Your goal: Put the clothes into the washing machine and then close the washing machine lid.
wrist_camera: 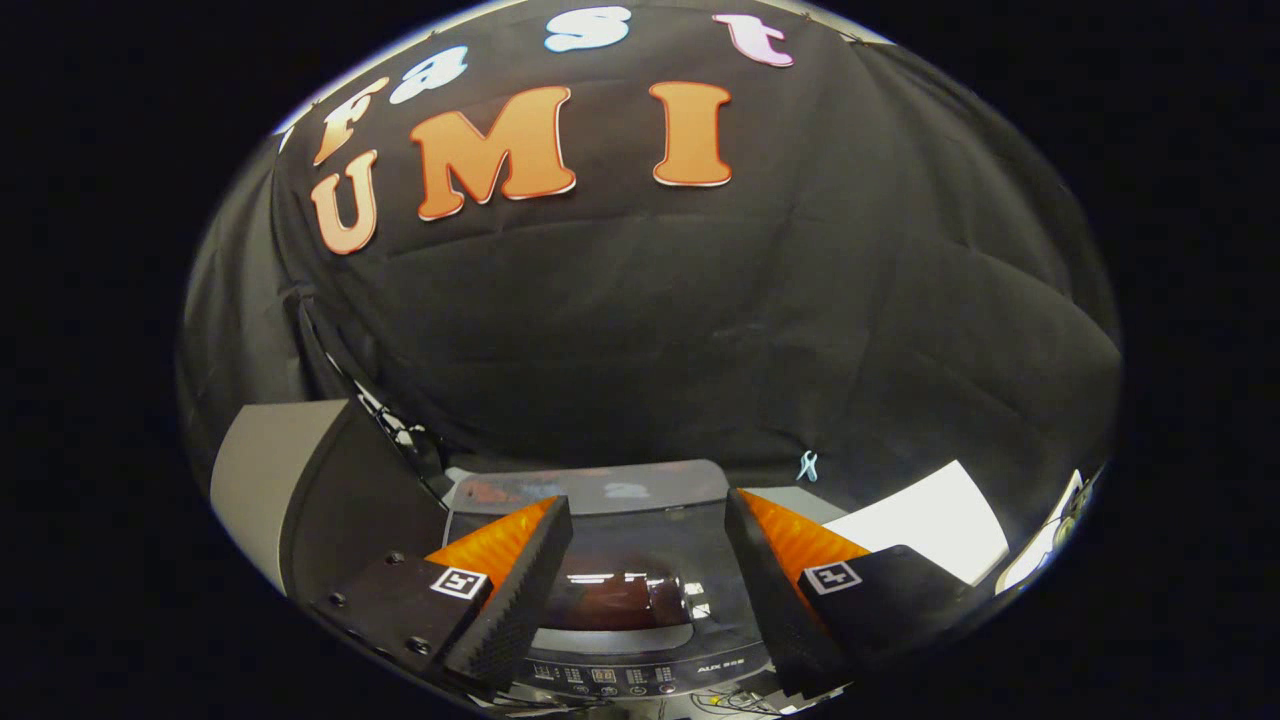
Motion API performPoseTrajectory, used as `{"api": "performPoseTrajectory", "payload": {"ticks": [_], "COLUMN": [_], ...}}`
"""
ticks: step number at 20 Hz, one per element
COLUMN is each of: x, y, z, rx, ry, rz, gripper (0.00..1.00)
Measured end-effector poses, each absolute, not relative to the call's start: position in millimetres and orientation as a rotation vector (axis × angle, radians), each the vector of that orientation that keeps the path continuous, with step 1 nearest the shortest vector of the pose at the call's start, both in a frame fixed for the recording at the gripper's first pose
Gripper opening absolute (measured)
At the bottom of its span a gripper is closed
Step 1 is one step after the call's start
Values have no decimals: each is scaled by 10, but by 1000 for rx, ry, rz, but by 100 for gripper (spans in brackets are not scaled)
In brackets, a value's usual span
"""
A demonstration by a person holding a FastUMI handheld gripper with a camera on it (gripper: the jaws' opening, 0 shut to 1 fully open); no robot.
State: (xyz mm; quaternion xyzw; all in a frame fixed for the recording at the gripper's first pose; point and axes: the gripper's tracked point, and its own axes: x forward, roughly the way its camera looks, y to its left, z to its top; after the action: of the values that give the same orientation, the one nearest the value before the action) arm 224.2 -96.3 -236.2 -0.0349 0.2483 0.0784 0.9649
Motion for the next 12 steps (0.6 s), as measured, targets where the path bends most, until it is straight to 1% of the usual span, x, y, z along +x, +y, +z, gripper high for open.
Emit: {"api": "performPoseTrajectory", "payload": {"ticks": [12], "x": [2188], "y": [-1580], "z": [-1041], "rx": [-10], "ry": [251], "rz": [94], "gripper": [99]}}
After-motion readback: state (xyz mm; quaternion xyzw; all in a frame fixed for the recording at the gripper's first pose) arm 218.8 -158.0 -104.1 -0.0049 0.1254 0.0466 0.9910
